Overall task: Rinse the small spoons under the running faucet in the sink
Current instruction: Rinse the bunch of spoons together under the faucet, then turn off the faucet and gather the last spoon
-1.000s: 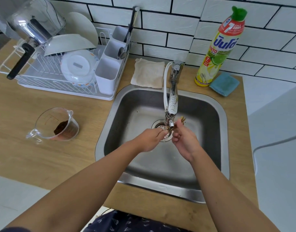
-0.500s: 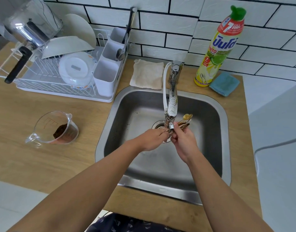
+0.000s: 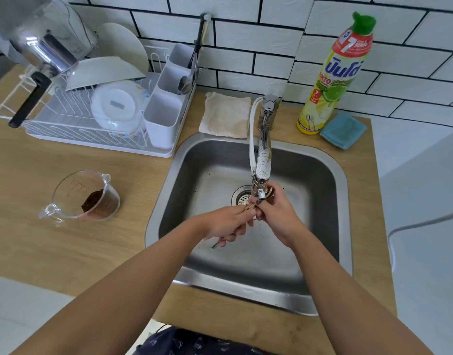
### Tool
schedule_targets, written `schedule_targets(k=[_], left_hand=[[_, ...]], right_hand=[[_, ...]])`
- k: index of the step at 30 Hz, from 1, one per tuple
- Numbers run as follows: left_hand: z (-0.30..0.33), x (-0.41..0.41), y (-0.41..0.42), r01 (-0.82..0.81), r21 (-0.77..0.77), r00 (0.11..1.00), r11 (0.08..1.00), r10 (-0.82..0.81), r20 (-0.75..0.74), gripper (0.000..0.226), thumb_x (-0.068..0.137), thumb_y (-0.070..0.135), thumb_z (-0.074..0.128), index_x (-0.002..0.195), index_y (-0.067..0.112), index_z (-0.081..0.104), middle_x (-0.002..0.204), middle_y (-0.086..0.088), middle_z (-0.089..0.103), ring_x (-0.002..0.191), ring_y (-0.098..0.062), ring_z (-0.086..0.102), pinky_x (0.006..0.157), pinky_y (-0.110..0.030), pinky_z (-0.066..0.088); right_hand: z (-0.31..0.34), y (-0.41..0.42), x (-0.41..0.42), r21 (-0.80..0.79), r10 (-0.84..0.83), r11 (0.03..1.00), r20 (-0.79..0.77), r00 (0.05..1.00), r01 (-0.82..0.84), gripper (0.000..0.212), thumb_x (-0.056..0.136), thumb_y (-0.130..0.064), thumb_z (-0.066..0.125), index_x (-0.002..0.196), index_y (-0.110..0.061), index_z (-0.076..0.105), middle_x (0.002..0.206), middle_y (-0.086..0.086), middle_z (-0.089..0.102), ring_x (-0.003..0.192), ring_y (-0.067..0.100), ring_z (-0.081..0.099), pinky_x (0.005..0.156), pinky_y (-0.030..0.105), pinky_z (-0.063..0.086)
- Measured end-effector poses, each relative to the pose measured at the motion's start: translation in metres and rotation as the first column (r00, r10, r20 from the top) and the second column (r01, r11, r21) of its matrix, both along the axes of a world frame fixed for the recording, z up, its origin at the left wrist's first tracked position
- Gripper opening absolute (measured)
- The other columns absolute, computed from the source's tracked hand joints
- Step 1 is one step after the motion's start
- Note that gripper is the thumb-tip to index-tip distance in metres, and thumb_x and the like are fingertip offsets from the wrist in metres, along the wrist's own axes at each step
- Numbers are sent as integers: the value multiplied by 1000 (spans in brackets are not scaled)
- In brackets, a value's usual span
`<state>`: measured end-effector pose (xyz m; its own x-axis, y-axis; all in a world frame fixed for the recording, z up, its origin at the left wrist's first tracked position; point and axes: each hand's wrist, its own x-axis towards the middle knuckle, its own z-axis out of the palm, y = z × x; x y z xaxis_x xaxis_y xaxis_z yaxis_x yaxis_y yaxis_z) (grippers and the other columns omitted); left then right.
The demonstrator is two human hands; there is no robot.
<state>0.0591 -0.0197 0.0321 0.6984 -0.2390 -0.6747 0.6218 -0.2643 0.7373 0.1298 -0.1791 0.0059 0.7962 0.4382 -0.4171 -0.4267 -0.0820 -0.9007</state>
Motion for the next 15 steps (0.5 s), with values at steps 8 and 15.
schedule_targets(k=[8,15], left_hand=[[-5,-35,47,-386,43,921,922,387,-33,33,104,47,45,107,15,50,66,2,37,50,-8,28,44,-20,24],[12,-33,24,-569,315,748,760,320,581,26,107,35,39,92,14,42,62,-3,59,42,-12,55,41,-27,48]], right_hand=[[1,-17,2,-360,-94,927,54,994,107,18,91,-24,75,95,-19,58,96,9,65,72,19,59,65,34,51],[38,-35,-8,-302,-196,816,658,727,493,27,76,-15,63,64,-25,40,64,-7,49,56,5,41,52,15,32]])
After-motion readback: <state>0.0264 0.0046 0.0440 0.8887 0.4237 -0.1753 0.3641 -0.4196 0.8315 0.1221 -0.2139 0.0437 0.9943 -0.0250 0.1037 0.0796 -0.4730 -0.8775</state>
